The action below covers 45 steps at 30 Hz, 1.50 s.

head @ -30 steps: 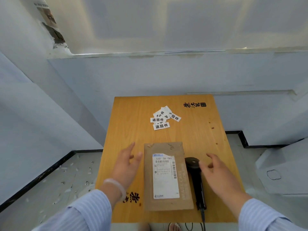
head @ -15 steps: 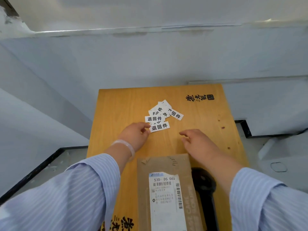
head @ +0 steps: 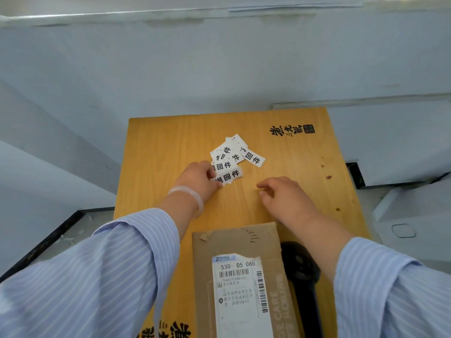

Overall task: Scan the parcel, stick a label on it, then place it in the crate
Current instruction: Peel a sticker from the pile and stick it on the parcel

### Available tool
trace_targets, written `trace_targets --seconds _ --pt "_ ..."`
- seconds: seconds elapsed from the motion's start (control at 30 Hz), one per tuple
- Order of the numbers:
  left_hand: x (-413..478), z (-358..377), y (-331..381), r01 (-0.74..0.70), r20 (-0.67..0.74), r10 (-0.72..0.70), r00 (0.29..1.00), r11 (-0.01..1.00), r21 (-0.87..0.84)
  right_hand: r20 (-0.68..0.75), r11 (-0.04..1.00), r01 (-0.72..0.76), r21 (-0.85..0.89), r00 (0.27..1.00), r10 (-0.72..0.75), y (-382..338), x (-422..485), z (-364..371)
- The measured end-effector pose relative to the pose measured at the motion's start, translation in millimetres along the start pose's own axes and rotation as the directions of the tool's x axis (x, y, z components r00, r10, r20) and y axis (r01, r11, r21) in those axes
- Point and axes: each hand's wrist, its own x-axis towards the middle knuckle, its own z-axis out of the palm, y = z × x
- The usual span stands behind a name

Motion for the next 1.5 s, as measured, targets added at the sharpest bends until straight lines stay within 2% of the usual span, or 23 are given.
trace_targets --seconds 0.2,0.37,0.57,0.7,0.87,0.97,1.13,1.27,1.5 --pt "-7 -20 9 -0.049 0.094 0.056 0.994 0.996 -0.071 -0.016 0.993 0.048 0.105 0.999 -0.047 -11 1 -4" --pt "-23 -36 22 -0.103 0.192 0.105 0.976 0.994 -0.019 -0.017 0.983 0.06 0.175 0.998 -0.058 -26 2 -11" --pt "-41 -53 27 -0.091 0.144 0.093 0.985 0.996 -0.017 -0.02 0.979 0.047 0.196 0.999 -0.044 -37 -5 -16" --pt "-56 -65 31 -0.098 0.133 0.116 0.984 0.986 -0.134 -0.028 0.964 0.087 0.251 0.996 -0.083 -47 -17 -23" --pt "-87 -80 42 -0.113 0.166 0.155 0.974 0.964 -0.242 -0.069 0.858 0.077 0.508 0.996 -0.049 -63 -42 -41" --pt "-112 -89 49 -0.107 0.129 0.152 0.98 0.947 -0.302 -0.088 0.789 0.08 0.61 0.996 -0.033 -67 -62 -58" --pt "-156 -102 58 -0.052 0.06 0.104 0.993 0.824 -0.563 -0.093 0.644 0.085 0.76 0.995 -0.021 -72 -102 -81" --pt "-189 -109 66 -0.05 0.049 0.11 0.993 0.75 -0.66 -0.119 0.556 0.112 0.823 0.993 -0.023 -74 -132 -92" --pt "-228 -116 79 -0.092 0.015 0.135 0.991 0.748 -0.657 -0.177 0.518 0.19 0.834 0.981 -0.075 -73 -171 -106"
